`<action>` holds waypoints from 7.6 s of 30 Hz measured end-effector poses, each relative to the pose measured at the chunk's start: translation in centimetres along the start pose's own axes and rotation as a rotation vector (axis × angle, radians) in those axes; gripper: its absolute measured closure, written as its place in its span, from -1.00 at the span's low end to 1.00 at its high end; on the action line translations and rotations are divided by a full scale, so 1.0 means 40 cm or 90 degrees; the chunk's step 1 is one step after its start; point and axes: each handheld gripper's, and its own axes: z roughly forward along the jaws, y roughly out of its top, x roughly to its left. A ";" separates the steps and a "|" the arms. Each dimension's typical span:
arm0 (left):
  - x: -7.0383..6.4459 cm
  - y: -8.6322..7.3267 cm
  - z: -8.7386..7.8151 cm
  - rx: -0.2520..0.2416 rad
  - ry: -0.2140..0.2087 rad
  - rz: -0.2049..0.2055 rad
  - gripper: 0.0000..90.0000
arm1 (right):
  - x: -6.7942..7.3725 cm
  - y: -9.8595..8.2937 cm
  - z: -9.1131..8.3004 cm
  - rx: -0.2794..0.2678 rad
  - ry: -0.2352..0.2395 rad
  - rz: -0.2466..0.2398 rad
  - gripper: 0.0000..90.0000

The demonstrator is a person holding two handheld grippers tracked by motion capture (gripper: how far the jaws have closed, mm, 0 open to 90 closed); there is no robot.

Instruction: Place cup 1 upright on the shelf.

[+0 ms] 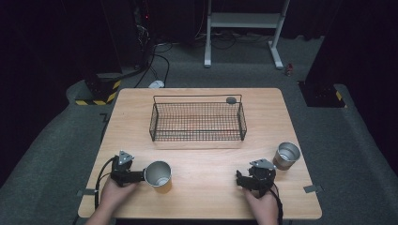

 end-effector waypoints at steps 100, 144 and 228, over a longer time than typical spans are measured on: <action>-0.074 0.094 -0.242 -0.195 -0.127 0.031 -0.99 | 0.012 -0.002 -0.003 0.003 0.051 -0.051 -0.82; -0.200 0.066 -0.176 -0.148 -0.215 0.130 -0.99 | 0.012 -0.002 -0.003 0.003 0.051 -0.051 -0.82; -0.159 0.070 -0.151 -0.227 -0.179 0.078 -0.68 | 0.012 -0.001 -0.003 0.002 0.052 -0.053 -0.81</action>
